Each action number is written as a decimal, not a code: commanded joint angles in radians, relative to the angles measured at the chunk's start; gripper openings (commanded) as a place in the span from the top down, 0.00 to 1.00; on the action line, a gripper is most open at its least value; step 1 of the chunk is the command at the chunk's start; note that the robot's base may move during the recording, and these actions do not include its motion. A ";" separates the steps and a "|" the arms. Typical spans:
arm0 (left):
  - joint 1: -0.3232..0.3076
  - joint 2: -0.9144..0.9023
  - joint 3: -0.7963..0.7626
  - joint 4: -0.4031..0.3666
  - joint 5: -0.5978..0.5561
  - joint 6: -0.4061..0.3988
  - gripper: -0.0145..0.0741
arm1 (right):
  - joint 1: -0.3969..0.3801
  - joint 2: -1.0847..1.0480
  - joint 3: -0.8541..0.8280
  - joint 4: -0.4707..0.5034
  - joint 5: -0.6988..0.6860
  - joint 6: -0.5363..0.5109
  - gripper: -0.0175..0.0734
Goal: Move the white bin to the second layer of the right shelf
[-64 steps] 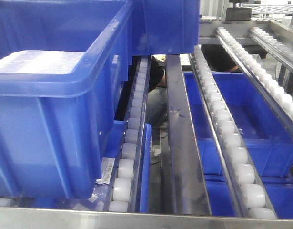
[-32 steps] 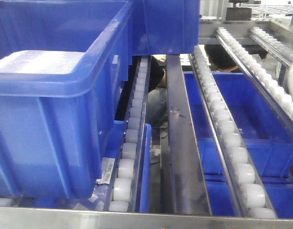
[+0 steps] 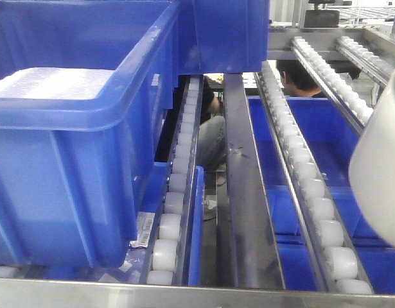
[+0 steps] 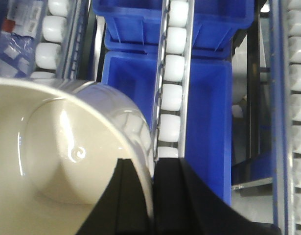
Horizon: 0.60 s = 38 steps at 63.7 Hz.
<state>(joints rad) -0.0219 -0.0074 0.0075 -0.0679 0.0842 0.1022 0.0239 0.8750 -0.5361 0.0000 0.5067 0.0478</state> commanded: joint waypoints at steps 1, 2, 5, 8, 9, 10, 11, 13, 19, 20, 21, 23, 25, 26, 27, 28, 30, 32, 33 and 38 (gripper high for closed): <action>0.000 -0.016 0.037 -0.006 -0.084 -0.003 0.74 | -0.005 0.042 -0.027 -0.007 -0.091 -0.003 0.75; 0.000 -0.016 0.037 -0.006 -0.084 -0.003 0.74 | -0.005 0.050 -0.027 -0.007 -0.091 -0.003 0.75; 0.000 -0.016 0.037 -0.006 -0.084 -0.003 0.74 | -0.005 0.074 -0.027 -0.007 -0.090 -0.003 0.75; 0.000 -0.016 0.037 -0.006 -0.084 -0.003 0.74 | -0.005 0.095 -0.027 -0.007 -0.089 -0.003 0.75; 0.000 -0.016 0.037 -0.006 -0.084 -0.003 0.74 | -0.005 0.101 -0.027 -0.007 -0.089 -0.003 0.75; 0.000 -0.016 0.037 -0.006 -0.084 -0.003 0.74 | -0.005 0.108 -0.027 -0.007 -0.089 -0.003 0.75; 0.000 -0.016 0.037 -0.006 -0.084 -0.003 0.74 | -0.005 0.112 -0.027 -0.007 -0.088 -0.003 0.75; 0.000 -0.016 0.037 -0.006 -0.084 -0.003 0.74 | -0.005 0.121 -0.027 -0.007 -0.088 -0.003 0.75; 0.000 -0.016 0.037 -0.006 -0.084 -0.003 0.74 | -0.005 0.137 -0.027 -0.007 -0.082 -0.003 0.75; 0.000 -0.016 0.037 -0.006 -0.084 -0.003 0.74 | -0.005 0.138 -0.027 -0.007 -0.082 -0.003 0.75; 0.000 -0.016 0.037 -0.006 -0.084 -0.003 0.74 | -0.005 0.139 -0.027 -0.007 -0.082 -0.003 0.75; 0.000 -0.016 0.037 -0.006 -0.084 -0.003 0.74 | -0.005 0.139 -0.027 -0.007 -0.080 -0.003 0.75; 0.000 -0.016 0.037 -0.006 -0.084 -0.003 0.74 | -0.005 0.139 -0.027 -0.007 -0.077 -0.003 0.74; 0.000 -0.016 0.037 -0.006 -0.084 -0.003 0.74 | -0.005 0.139 -0.027 -0.007 -0.076 -0.003 0.74; 0.000 -0.016 0.037 -0.006 -0.084 -0.003 0.74 | -0.005 0.139 -0.027 -0.007 -0.075 -0.003 0.74; 0.000 -0.016 0.037 -0.006 -0.084 -0.003 0.74 | -0.005 0.139 -0.027 -0.007 -0.072 -0.003 0.74; 0.000 -0.016 0.037 -0.006 -0.084 -0.003 0.74 | -0.005 0.139 -0.027 -0.007 -0.068 -0.003 0.74; 0.000 -0.016 0.037 -0.006 -0.084 -0.003 0.74 | -0.005 0.139 -0.027 -0.007 -0.065 -0.003 0.74; 0.000 -0.016 0.037 -0.006 -0.084 -0.003 0.74 | -0.005 0.139 -0.027 -0.007 -0.063 -0.003 0.74; 0.000 -0.016 0.037 -0.006 -0.084 -0.003 0.74 | -0.005 0.139 -0.027 -0.006 -0.058 -0.002 0.74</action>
<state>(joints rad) -0.0219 -0.0074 0.0075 -0.0679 0.0842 0.1022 0.0239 1.0244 -0.5361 0.0000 0.4946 0.0478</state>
